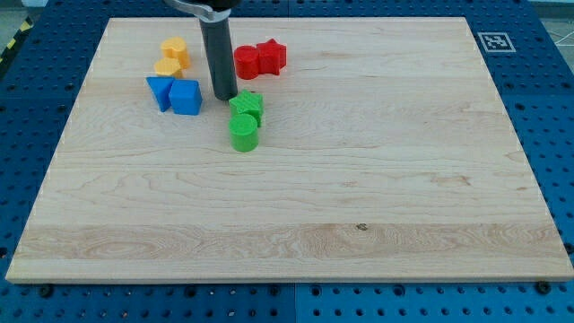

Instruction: Separate the blue cube and the blue triangle

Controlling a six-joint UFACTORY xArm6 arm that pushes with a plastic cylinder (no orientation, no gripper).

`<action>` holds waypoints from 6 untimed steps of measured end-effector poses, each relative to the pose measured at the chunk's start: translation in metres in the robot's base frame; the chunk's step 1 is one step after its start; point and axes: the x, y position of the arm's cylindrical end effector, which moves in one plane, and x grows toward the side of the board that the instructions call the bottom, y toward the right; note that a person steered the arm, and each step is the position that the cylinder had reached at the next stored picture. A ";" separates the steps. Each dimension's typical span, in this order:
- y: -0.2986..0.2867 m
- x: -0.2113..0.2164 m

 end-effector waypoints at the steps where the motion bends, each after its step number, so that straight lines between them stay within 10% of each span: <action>1: -0.027 -0.009; 6: -0.119 -0.019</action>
